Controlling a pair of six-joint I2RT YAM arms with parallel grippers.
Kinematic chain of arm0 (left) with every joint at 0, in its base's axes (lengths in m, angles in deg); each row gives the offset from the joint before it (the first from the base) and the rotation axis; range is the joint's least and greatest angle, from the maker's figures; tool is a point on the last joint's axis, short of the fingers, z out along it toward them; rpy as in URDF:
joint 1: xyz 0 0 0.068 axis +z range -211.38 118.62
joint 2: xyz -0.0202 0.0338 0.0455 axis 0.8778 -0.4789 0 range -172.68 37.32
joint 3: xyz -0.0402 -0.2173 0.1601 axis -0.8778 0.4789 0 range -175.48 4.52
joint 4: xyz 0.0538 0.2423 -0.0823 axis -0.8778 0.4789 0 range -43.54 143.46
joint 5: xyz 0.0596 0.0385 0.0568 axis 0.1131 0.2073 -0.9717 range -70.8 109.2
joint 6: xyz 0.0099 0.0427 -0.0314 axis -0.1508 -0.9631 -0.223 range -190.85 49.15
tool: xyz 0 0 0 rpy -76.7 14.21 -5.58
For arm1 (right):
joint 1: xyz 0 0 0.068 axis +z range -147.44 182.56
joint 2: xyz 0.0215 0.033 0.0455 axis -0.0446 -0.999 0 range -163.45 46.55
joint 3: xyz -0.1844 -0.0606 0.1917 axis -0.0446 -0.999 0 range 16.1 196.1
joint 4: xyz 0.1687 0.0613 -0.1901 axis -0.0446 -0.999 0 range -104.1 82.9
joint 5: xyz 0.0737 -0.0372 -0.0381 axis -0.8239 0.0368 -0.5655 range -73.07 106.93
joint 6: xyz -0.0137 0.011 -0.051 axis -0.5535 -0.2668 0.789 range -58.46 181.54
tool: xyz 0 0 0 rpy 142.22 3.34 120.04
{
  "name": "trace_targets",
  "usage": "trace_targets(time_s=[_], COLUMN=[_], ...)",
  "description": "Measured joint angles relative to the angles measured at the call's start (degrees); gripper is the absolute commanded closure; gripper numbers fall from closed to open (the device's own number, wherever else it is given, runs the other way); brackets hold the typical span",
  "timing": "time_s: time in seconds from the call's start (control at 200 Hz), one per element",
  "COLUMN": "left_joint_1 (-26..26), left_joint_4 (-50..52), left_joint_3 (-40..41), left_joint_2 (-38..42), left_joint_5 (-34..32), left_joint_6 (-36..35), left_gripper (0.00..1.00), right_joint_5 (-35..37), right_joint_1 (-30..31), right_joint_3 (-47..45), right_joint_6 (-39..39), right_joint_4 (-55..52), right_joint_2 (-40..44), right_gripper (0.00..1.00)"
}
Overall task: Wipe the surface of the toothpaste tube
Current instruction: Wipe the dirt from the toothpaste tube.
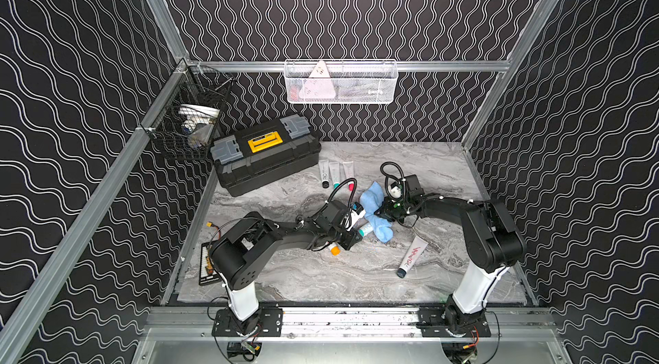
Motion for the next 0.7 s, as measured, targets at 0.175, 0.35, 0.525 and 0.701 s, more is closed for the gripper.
trace_targets(time_s=[0.175,0.35,0.525,0.701], left_joint_1=[0.0,0.0,0.02,0.02], left_joint_4=[-0.46,-0.63,-0.79,-0.79], left_joint_3=[0.0,0.0,0.17,0.22], left_joint_2=[0.09,0.09,0.15,0.35], left_joint_5=[-0.02,-0.02,-0.48,-0.57], left_joint_6=[-0.02,-0.13,-0.13,-0.13], left_gripper=[0.82,0.82,0.82,0.82], right_joint_5=[1.75,3.41,3.3,4.98], right_joint_1=[-2.21,-3.74,-4.92,-5.27], right_joint_3=[1.57,3.15,5.01,6.08], right_joint_6=[1.36,1.66,2.27,2.93], right_joint_4=[-1.31,-3.02,-4.37,-5.77], right_joint_2=[-0.9,-1.75,-2.95,-3.02], right_gripper=[1.0,1.0,1.0,1.0])
